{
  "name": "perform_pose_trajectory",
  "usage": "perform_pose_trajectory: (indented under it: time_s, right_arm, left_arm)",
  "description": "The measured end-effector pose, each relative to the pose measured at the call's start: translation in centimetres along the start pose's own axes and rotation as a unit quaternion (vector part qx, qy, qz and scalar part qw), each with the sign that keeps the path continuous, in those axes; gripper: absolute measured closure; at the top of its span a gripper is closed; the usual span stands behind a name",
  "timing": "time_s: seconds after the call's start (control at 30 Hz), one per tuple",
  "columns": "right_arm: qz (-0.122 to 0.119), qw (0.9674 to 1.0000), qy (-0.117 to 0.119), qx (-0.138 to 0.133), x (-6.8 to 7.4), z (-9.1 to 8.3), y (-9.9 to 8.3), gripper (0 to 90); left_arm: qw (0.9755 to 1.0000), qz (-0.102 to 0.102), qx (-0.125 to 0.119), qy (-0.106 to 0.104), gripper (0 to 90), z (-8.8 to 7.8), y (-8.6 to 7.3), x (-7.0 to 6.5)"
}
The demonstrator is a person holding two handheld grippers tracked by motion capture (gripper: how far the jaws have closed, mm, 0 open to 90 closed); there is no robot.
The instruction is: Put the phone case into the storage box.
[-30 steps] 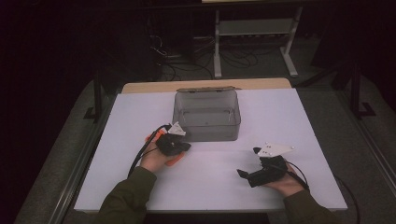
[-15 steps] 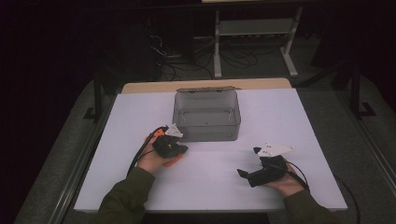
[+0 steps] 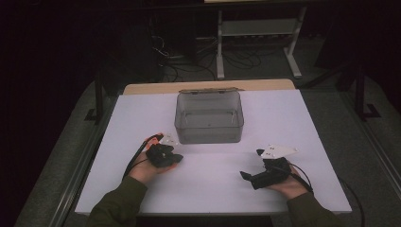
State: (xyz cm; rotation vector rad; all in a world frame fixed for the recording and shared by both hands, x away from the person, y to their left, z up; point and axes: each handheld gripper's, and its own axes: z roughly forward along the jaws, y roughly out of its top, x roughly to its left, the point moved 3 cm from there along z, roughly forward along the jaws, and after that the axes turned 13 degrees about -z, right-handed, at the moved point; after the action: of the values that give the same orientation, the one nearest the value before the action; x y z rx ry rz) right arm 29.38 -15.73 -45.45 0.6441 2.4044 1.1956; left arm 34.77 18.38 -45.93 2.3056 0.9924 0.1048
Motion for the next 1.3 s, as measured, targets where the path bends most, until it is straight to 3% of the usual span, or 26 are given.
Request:
perform_pose_trajectory:
  time_s: [0.33,0.7,1.3]
  right_arm:
    - [0.000,1.0000,0.000,0.000,0.0,0.0,0.0,0.0]
    - [-0.002,1.0000,0.000,0.001,0.0,0.0,0.0,0.0]
    - [-0.003,1.0000,0.000,0.003,0.0,0.1,0.0,0.0]
  left_arm:
    - [0.9999,-0.013,0.002,0.008,89.9,-1.7,-2.0,0.7]
    - [0.9989,-0.032,0.001,0.034,89.9,-3.8,-4.3,2.1]
    - [0.9942,-0.076,-0.009,0.076,90.0,-6.4,-7.0,5.1]
